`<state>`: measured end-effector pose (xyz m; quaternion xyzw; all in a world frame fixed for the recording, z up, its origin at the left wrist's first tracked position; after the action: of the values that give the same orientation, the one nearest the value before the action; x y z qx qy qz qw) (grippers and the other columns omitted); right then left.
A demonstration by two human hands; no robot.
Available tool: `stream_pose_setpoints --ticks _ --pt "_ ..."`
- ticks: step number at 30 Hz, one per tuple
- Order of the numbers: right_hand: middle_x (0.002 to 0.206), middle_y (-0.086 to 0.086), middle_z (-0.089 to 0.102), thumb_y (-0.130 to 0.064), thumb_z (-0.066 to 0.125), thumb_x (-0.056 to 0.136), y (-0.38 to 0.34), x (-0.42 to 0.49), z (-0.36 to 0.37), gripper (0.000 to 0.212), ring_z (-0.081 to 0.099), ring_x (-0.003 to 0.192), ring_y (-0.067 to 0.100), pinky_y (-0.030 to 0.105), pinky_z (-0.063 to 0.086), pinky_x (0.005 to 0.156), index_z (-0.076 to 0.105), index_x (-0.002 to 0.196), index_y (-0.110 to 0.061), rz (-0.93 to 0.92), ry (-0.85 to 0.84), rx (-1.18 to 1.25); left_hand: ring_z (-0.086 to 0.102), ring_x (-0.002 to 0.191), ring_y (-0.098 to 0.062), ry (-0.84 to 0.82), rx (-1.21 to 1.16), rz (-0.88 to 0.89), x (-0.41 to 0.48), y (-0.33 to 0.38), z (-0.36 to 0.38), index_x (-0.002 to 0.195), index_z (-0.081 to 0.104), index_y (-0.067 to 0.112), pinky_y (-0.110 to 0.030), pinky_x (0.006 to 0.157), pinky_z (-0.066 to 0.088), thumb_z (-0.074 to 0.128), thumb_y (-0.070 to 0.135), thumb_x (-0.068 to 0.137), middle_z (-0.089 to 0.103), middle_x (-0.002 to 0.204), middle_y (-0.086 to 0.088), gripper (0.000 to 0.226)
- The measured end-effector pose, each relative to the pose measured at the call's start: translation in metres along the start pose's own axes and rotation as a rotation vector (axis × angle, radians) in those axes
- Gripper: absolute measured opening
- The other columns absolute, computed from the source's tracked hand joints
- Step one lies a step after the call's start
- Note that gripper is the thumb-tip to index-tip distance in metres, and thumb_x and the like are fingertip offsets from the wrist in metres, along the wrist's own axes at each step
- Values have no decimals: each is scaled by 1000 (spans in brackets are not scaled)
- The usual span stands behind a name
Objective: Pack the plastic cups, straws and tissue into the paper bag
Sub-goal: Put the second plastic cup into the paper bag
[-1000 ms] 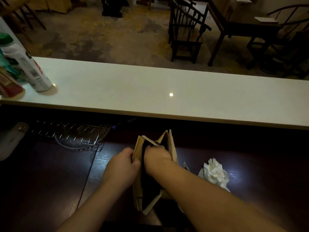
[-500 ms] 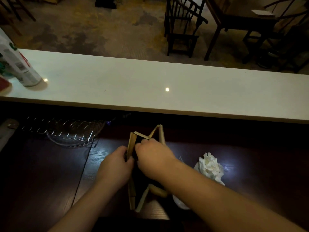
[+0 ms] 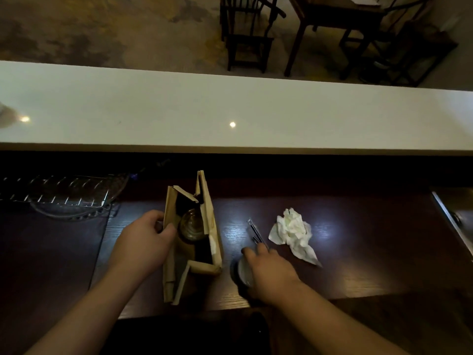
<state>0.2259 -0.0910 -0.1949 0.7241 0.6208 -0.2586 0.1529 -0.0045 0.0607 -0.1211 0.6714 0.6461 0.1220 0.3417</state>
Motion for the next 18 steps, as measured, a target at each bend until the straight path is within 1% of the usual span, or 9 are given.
stream_pose_setpoints --ticks 2,5,6,9,12,13,14,15,18 --pt "132 12 44 -38 81 73 -2 -1 -9 81 51 111 34 44 53 81 36 139 -23 15 4 -8 71 72 -18 -15 -19 -8 -3 0 1 102 71 32 -42 72 61 64 35 89 74 78 9 15" --pt "127 8 47 -44 82 65 -6 -15 -46 86 58 107 31 41 54 80 38 137 -26 41 8 -1 73 70 -19 -49 -69 -31 -9 -5 3 95 70 35 -47 70 64 66 39 85 75 75 9 12" --pt "124 5 48 -48 81 62 -9 -23 -66 87 59 105 30 39 53 76 38 136 -29 47 21 -4 73 69 -18 -50 -82 -38 -11 -7 2 91 69 36 -47 69 64 66 41 83 74 72 11 10" --pt "110 -1 50 -59 74 55 -28 -51 -141 78 61 93 27 33 45 64 40 122 -36 2 136 -80 69 62 -12 -35 -115 -34 -13 -12 -1 78 66 39 -41 62 61 64 44 78 70 65 21 5" --pt "100 -7 48 -71 64 47 -65 -76 -212 83 54 73 20 32 44 56 38 121 -41 -116 277 -97 66 61 -10 -24 -93 -36 -11 -14 -5 72 62 42 -34 57 54 62 46 75 68 61 22 5" --pt "99 -9 47 -72 64 46 -80 -77 -227 84 51 71 18 31 42 54 38 121 -44 -154 306 -85 65 62 -10 -26 -85 -34 -10 -14 -5 73 62 42 -32 56 50 63 46 77 67 61 24 5" --pt "100 -9 47 -70 68 47 -95 -75 -237 84 50 71 18 31 42 54 38 122 -45 -185 321 -75 65 63 -9 -29 -79 -32 -9 -14 -6 74 63 42 -30 55 47 64 45 78 67 62 25 5" --pt "102 -7 47 -67 73 48 -111 -68 -242 86 51 74 19 32 43 56 39 123 -43 -207 330 -73 65 64 -10 -30 -79 -32 -8 -14 -6 75 63 40 -30 55 46 64 44 78 68 63 22 6" --pt "111 2 50 -54 83 56 -150 -39 -225 87 57 89 27 35 45 63 42 129 -32 -225 282 -125 67 69 -19 -40 -83 -26 -9 -12 -7 80 64 31 -35 60 54 61 50 76 70 68 7 19"
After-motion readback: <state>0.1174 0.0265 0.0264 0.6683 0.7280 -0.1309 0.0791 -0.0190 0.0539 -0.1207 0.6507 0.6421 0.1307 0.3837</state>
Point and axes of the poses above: each hand's wrist, its own x-axis towards the middle knuckle, its own z-axis out of the palm, y = z × x, the point moved 8 cm from there along x, towards the middle knuckle
